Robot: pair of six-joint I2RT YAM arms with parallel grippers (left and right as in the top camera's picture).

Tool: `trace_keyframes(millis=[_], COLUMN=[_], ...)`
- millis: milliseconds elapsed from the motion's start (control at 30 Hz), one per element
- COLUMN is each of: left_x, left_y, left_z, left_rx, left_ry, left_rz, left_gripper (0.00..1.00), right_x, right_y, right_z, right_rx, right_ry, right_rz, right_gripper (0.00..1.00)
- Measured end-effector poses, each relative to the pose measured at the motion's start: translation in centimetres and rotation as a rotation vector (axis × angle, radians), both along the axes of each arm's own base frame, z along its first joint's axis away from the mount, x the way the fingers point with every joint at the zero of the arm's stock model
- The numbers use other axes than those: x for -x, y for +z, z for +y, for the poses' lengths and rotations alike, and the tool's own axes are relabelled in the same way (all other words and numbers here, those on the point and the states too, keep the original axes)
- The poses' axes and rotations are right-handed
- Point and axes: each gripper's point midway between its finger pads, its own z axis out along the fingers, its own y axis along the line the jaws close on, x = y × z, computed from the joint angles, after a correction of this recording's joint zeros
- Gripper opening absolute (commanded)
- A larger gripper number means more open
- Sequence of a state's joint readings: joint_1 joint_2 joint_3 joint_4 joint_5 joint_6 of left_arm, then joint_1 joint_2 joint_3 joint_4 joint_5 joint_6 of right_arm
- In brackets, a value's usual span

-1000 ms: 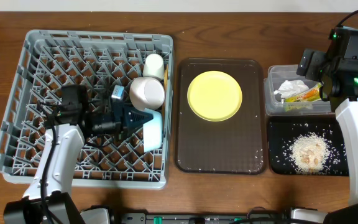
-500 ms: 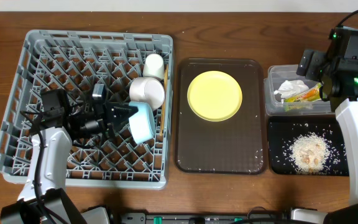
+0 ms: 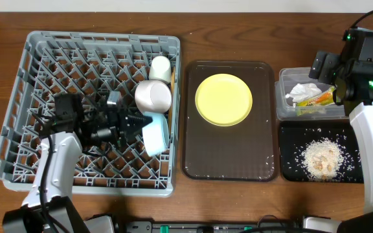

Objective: Sort waste into correct bins and load items into the dishwasher rack
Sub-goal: 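Lower the light-blue bowl into the rack's lower middle area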

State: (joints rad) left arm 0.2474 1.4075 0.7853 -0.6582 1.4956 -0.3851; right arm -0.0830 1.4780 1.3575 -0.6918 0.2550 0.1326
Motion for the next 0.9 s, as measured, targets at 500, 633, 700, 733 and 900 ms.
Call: trace_keyframes(millis=[500, 633, 700, 733, 900], left_x=[-1.6, -2.0, -2.2, -2.3, -3.1], left_y=[-3.8, -5.7, -6.2, -6.4, -6.6], left_z=[3.4, 4.5, 4.9, 5.0, 5.7], left_rx=[-0.171, -0.287, -0.322, -0.337, -0.384], left_ry=[0.135, 0.172, 0.182, 0.187, 0.205], left_rz=[-0.025, 0.005, 0.01, 0.003, -0.025], left_gripper=[0.47, 0.63, 0.68, 0.69, 0.75], right_x=[0.0, 0.0, 0.0, 0.0, 0.0], right_y=[0.0, 0.0, 0.0, 0.0, 0.0], right_z=[0.0, 0.0, 0.0, 0.0, 0.0], right_rx=[0.0, 0.0, 0.0, 0.0, 0.0], right_ry=[0.0, 0.0, 0.0, 0.0, 0.0], right_rz=[0.0, 0.0, 0.0, 0.0, 0.0], right_gripper=[0.99, 0.99, 0.99, 0.99, 0.99])
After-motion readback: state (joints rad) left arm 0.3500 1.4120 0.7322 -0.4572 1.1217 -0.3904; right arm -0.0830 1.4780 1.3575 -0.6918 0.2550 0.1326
